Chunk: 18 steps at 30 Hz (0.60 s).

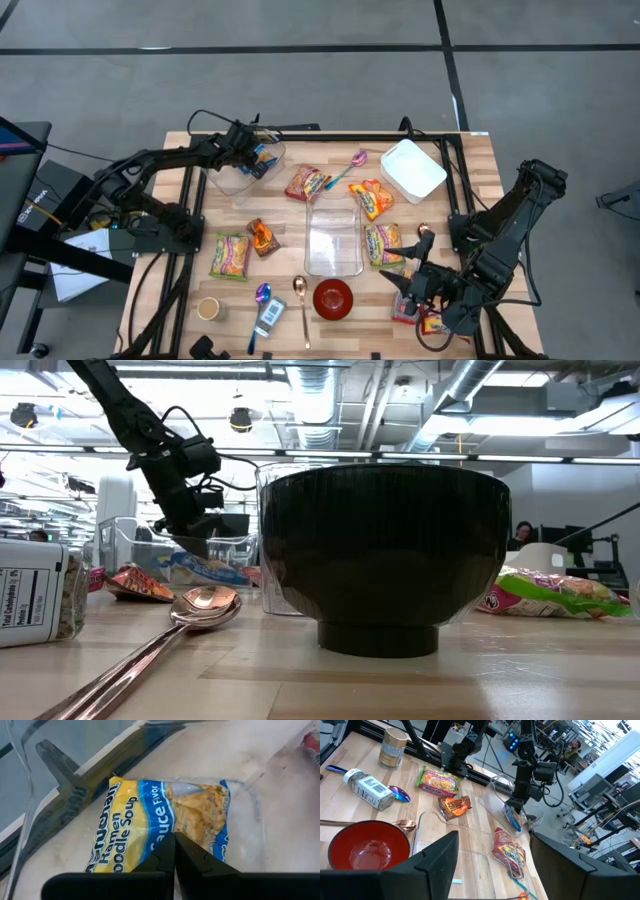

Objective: Pick & Place Food Item
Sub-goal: Adjust the blue noodle pack in the top transparent bin

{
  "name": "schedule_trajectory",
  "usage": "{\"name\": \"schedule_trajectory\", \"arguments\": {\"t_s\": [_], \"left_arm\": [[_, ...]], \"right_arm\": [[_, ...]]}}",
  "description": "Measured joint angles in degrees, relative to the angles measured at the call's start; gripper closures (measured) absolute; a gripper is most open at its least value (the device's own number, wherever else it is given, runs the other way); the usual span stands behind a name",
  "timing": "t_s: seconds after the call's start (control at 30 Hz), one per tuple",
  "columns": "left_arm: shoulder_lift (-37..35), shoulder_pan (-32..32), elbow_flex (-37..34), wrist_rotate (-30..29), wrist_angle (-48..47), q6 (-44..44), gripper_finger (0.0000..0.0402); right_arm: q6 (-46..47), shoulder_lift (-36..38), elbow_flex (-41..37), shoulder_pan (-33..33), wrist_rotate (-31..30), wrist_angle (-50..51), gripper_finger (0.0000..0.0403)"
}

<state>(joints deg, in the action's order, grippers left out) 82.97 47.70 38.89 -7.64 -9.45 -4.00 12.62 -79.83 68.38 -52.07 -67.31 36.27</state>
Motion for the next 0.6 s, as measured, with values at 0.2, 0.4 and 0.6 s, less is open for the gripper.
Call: {"name": "schedule_trajectory", "arguments": {"t_s": [0.2,0.4,0.6], "left_arm": [[-3.2,-2.1,0.0,0.2,-0.4,0.0,0.0401],[-4.2,-6.1,0.1,0.4,-7.1,-0.1,0.0401],[-4.0,-9.8,0.1,0.5,-6.8,0.0,0.0401]], "right_arm": [[-0.1,0.0,0.0,0.0,0.0,0.0,0.0163],[0.4,0.0,0.0,-0.2,0.0,0.1,0.0163],[0.5,0.0,0.0,-0.4,0.0,0.1,0.0163]]}}
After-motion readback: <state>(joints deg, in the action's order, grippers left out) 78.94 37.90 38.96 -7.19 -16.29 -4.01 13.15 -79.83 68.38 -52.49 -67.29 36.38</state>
